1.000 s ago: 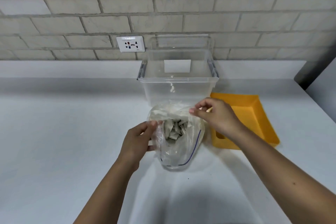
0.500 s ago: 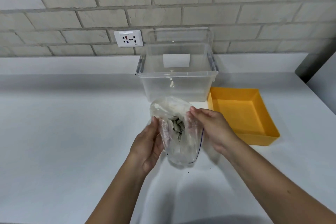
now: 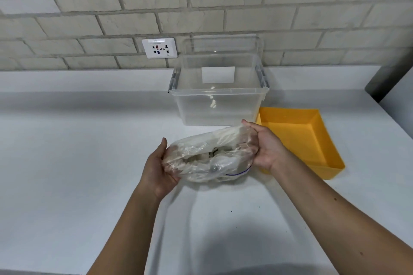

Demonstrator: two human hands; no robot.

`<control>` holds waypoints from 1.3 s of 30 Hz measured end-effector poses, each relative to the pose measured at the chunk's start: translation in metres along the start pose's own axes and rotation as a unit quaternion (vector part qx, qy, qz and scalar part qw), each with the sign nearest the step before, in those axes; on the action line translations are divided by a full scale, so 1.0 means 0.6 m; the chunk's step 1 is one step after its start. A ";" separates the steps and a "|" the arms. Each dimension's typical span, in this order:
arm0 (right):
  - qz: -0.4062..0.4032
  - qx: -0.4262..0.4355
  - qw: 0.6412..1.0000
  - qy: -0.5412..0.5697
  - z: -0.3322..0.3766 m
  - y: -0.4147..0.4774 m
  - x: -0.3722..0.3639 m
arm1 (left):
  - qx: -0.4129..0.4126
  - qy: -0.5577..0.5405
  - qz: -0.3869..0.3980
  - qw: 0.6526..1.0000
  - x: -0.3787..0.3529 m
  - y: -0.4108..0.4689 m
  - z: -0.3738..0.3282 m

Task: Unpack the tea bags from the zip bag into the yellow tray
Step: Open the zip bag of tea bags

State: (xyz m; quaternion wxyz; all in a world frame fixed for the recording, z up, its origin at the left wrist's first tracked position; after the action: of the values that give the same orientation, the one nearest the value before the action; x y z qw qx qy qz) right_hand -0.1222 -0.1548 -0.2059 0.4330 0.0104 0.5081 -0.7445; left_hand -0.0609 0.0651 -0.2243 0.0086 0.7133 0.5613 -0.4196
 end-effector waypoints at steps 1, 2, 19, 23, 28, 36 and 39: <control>-0.011 0.006 1.000 -0.020 -0.002 0.003 0.000 | 0.005 0.021 -0.006 1.000 0.004 -0.002 0.002; -0.021 0.021 0.999 -0.041 0.001 0.006 0.001 | 0.006 0.035 -0.010 0.999 0.007 -0.004 0.003; -0.109 0.268 0.939 -0.185 0.013 -0.065 0.013 | -0.218 0.351 -0.065 0.908 -0.010 -0.089 -0.018; -0.030 0.149 0.987 -0.061 -0.024 -0.038 -0.004 | -0.168 0.253 -0.011 0.953 -0.038 -0.088 0.029; 0.004 0.032 0.999 0.030 -0.033 -0.014 -0.004 | -0.027 -0.027 -0.009 0.999 -0.038 -0.055 0.071; -0.011 -0.032 0.999 -0.026 -0.017 0.025 0.004 | -0.020 -0.036 -0.005 0.999 -0.001 0.007 0.036; -0.028 -0.004 0.995 -0.095 -0.002 0.019 -0.002 | -0.033 0.015 0.000 0.999 0.014 0.014 0.022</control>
State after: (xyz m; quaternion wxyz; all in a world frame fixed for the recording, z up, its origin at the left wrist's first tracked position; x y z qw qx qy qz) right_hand -0.1143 -0.1543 -0.2141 0.4587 -0.0764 0.4672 -0.7520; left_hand -0.0614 0.0625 -0.2419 0.0234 0.7188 0.5753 -0.3897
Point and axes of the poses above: each hand's wrist, its own y-axis towards the middle knuckle, its own x-axis out of the back of the hand, z = x × y, the point moved 10 cm from there along y, towards the middle knuckle, and after that the axes turned 10 degrees about -x, right-handed, at the moved point
